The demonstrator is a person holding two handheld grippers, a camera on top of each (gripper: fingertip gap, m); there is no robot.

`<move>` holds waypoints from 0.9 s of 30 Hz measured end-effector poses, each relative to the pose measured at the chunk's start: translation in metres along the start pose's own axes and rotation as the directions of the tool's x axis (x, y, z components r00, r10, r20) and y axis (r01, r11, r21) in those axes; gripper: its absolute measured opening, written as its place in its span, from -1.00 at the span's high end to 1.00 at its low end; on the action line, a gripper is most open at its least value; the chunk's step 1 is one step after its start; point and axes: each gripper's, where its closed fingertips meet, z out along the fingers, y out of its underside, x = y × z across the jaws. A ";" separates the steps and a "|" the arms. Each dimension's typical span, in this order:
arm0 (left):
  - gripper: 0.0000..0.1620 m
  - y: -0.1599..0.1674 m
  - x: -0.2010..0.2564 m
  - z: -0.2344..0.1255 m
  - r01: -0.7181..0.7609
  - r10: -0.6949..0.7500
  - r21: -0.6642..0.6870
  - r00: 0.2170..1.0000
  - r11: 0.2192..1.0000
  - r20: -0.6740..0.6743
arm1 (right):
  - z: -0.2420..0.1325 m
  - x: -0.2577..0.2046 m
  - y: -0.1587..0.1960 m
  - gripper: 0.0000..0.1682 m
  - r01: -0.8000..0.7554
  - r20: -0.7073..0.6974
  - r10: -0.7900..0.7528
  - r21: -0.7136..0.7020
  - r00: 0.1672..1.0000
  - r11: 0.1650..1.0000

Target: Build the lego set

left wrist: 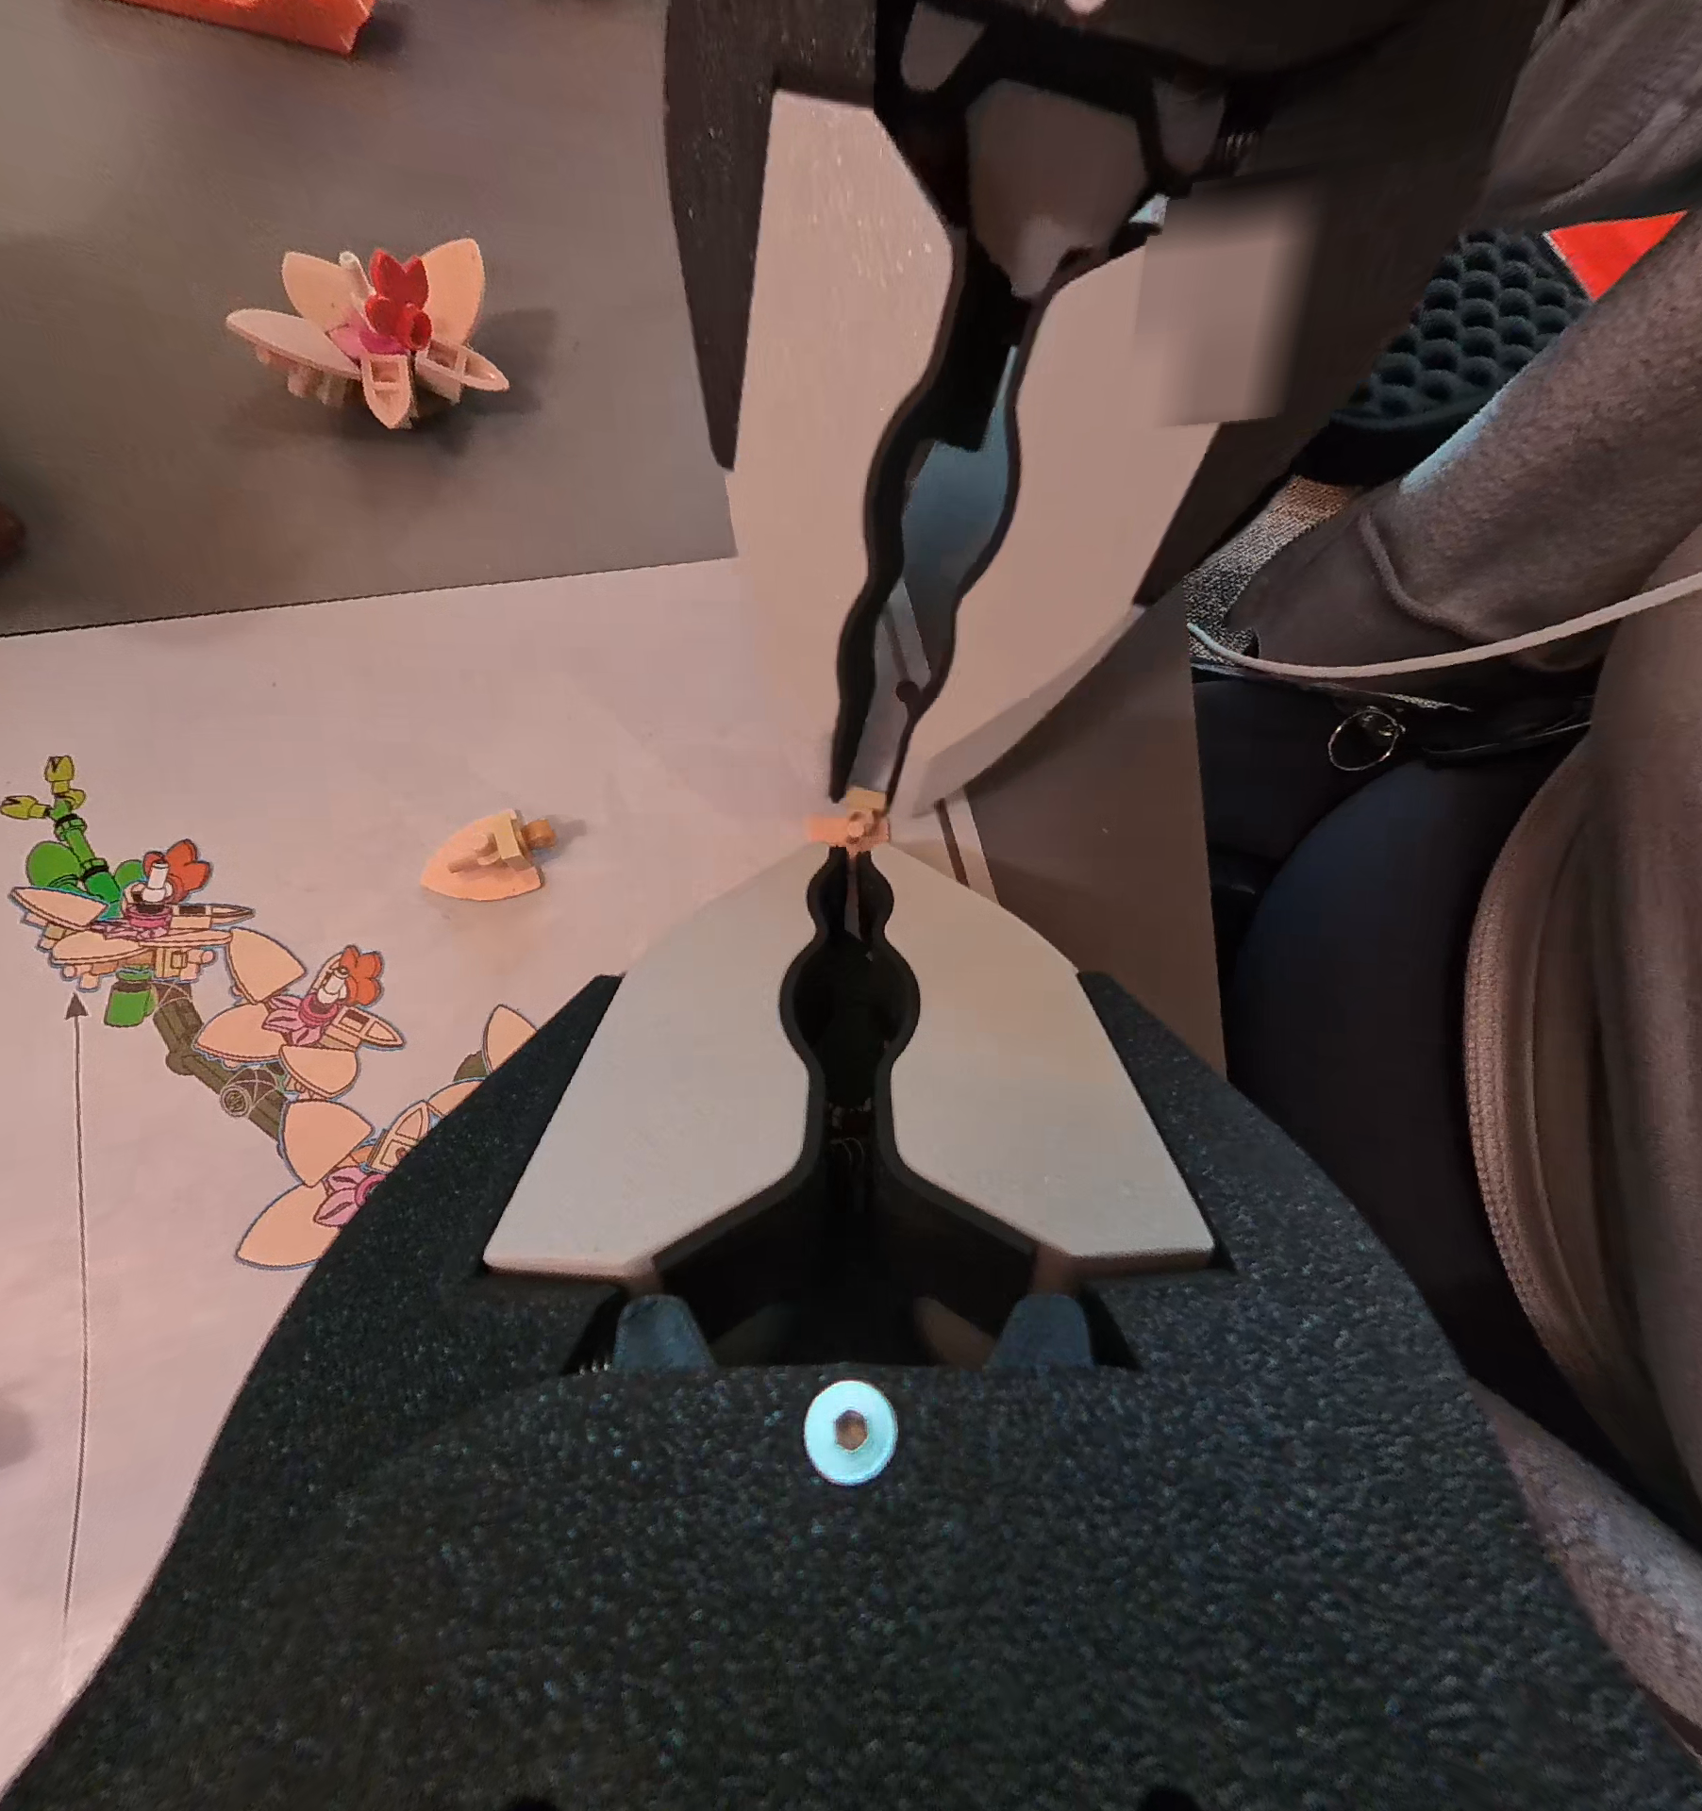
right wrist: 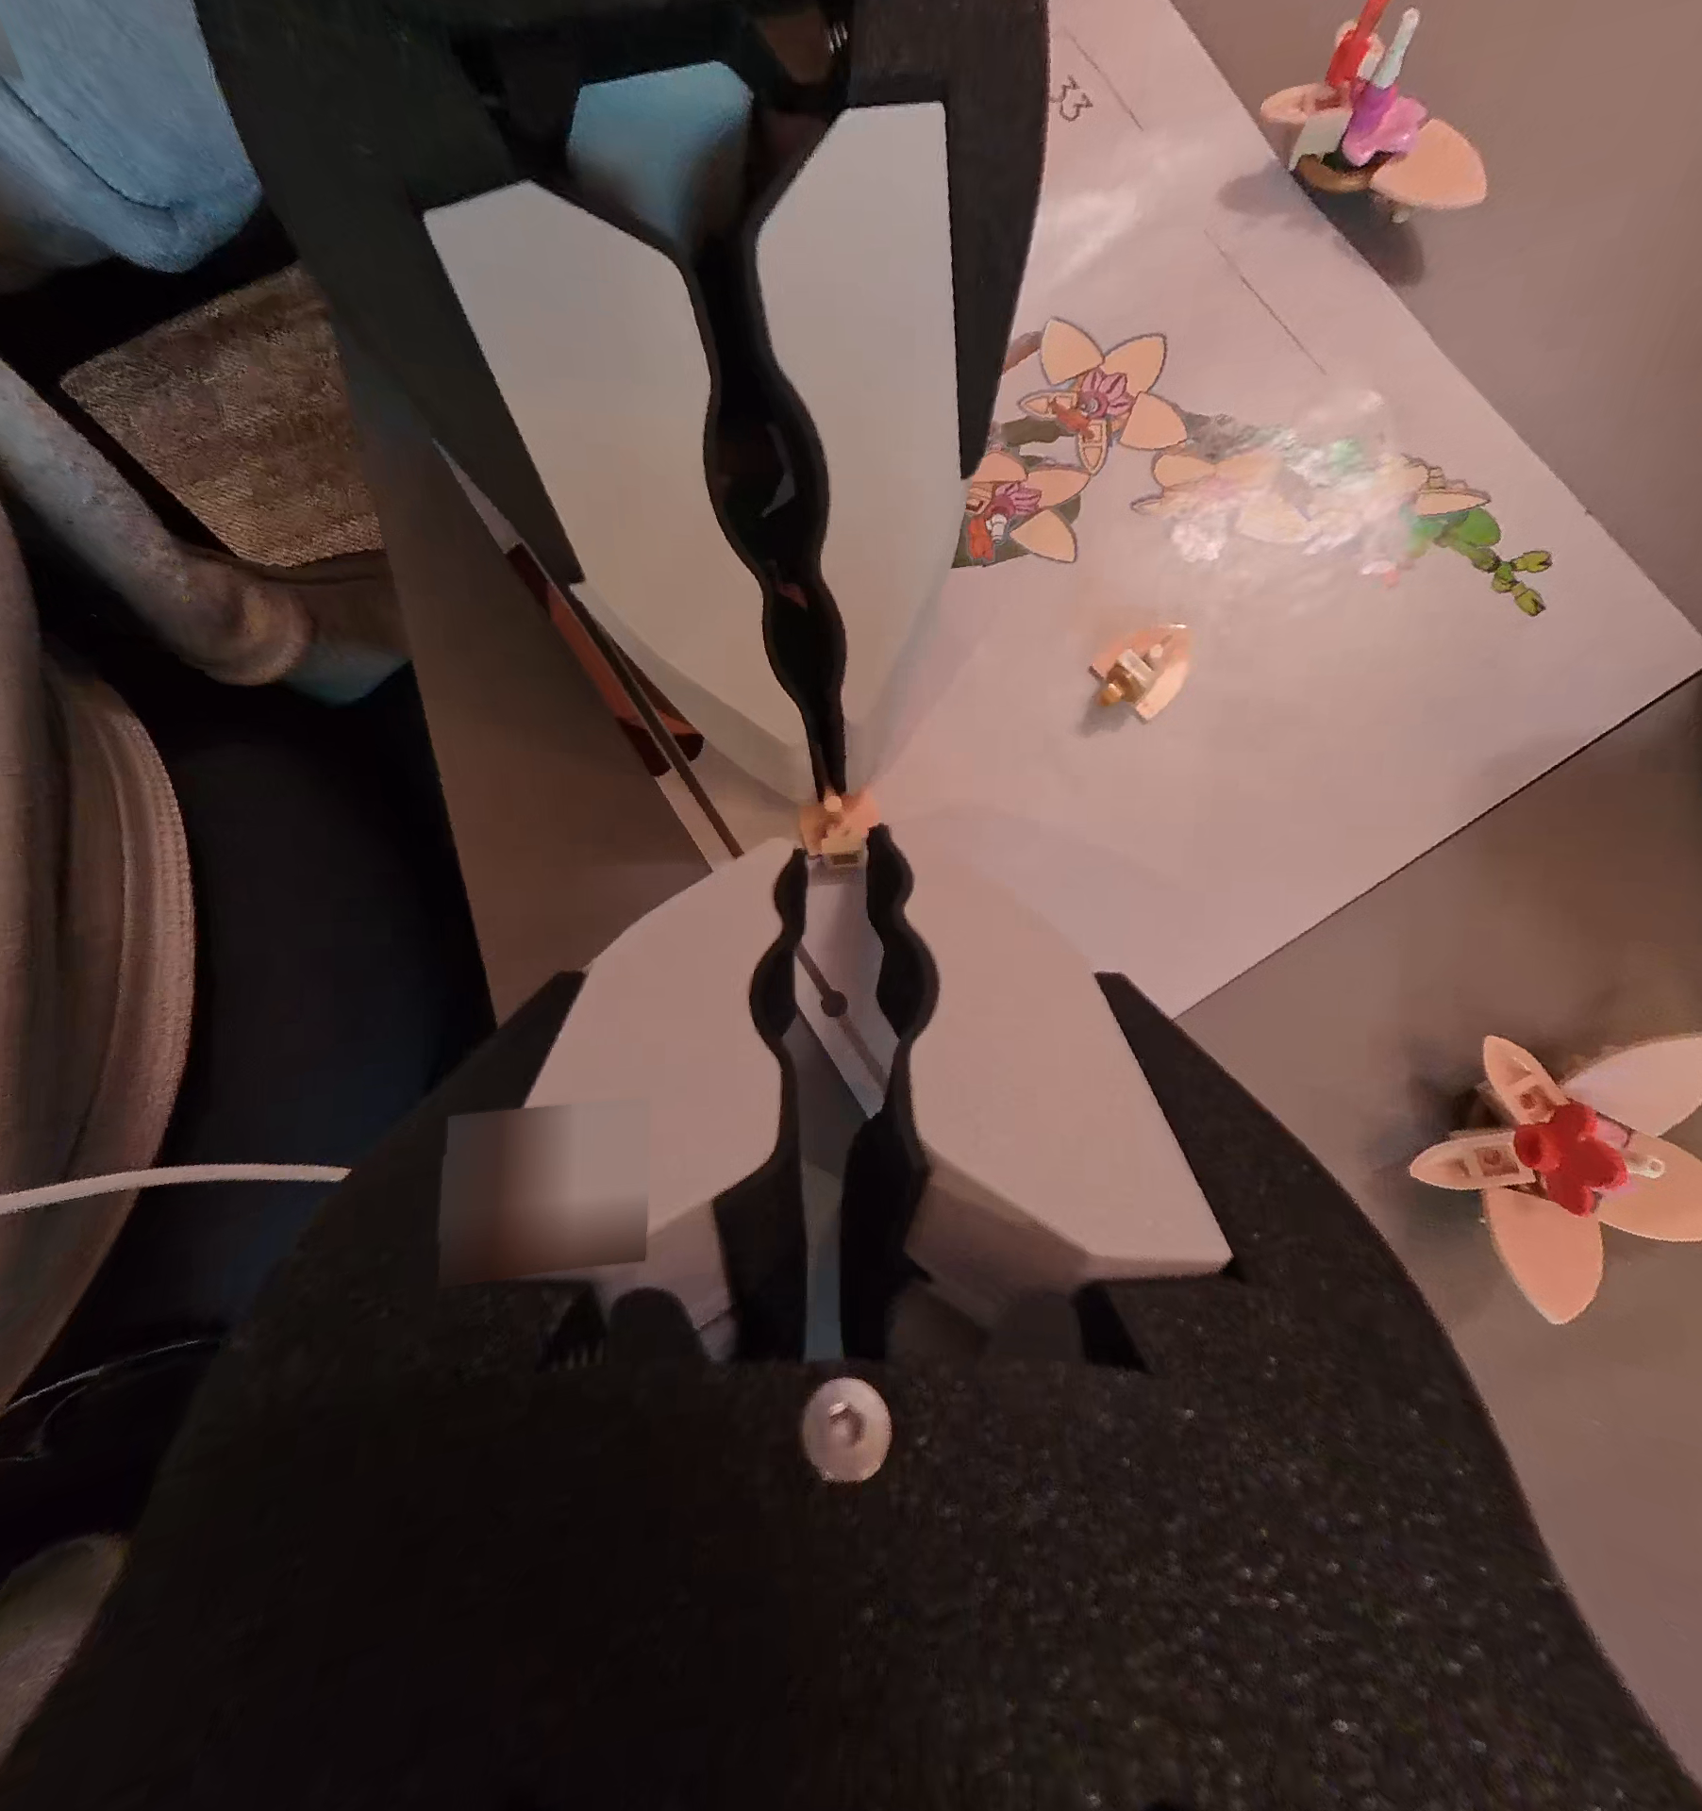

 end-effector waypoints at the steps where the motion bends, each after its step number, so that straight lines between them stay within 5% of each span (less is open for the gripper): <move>1: 0.98 0.000 0.000 0.000 -0.001 0.001 0.000 1.000 1.000 0.001 | 0.001 0.000 0.002 0.91 0.003 -0.004 -0.004 -0.012 1.000 1.000; 10: 0.98 0.000 0.000 0.000 0.008 -0.008 0.000 1.000 1.000 -0.008 | -0.007 0.000 -0.008 0.92 -0.039 0.055 0.030 0.166 0.998 0.985; 27: 0.98 0.000 0.000 0.000 0.016 -0.016 0.000 1.000 1.000 -0.015 | 0.000 0.002 -0.003 0.93 -0.026 0.062 0.017 0.142 0.998 0.990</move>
